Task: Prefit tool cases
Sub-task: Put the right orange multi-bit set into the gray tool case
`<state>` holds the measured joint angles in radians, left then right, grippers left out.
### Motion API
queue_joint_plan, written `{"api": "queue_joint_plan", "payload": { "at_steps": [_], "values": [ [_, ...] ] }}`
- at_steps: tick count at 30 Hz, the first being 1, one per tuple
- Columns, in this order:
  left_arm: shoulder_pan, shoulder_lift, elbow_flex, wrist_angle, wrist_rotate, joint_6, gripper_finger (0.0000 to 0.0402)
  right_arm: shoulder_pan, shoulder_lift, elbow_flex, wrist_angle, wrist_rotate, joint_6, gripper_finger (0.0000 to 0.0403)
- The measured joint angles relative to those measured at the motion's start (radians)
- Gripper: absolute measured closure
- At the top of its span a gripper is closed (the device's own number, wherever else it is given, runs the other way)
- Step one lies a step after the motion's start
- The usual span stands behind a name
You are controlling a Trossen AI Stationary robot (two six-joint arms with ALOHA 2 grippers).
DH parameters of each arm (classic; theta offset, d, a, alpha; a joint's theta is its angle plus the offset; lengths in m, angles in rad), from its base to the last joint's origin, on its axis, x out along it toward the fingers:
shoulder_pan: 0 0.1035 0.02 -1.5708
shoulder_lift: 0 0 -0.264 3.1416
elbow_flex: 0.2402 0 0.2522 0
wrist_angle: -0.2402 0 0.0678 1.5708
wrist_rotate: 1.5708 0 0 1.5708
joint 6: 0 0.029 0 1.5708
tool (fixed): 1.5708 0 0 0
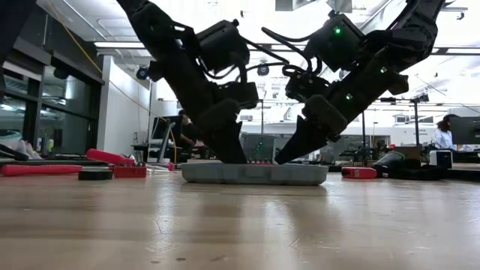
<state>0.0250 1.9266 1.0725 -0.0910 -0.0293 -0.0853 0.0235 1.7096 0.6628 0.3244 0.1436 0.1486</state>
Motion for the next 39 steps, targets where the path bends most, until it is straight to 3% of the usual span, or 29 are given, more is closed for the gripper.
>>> {"api": "queue_joint_plan", "payload": {
  "at_steps": [4, 11, 19, 24, 39],
  "values": [
    [-0.004, 0.0, 0.0, 0.02, -0.038, -0.007, 0.0254, -0.004, 0.0, 0.0, -0.003, 0.0, 0.001, 0.0377],
    [-0.008, -0.01, 0.0, 0.041, -0.058, -0.008, 0.0386, -0.004, -0.001, -0.028, -0.008, 0.014, 0.034, 0.0377],
    [-0.007, -0.016, 0.0, 0.057, -0.048, -0.015, 0.0395, -0.004, -0.005, -0.16, 0.179, 0.029, 0.129, 0.0377],
    [-0.006, -0.057, 0.01, 0.053, 0.018, -0.016, 0.0398, -0.004, -0.005, -0.191, 0.229, 0.016, 0.156, 0.0377],
    [0.193, -0.059, 0.011, 0.041, 0.625, -0.213, 0.0401, -0.004, 0.0, -0.193, 0.274, -0.005, 0.147, 0.0377]
  ]
}}
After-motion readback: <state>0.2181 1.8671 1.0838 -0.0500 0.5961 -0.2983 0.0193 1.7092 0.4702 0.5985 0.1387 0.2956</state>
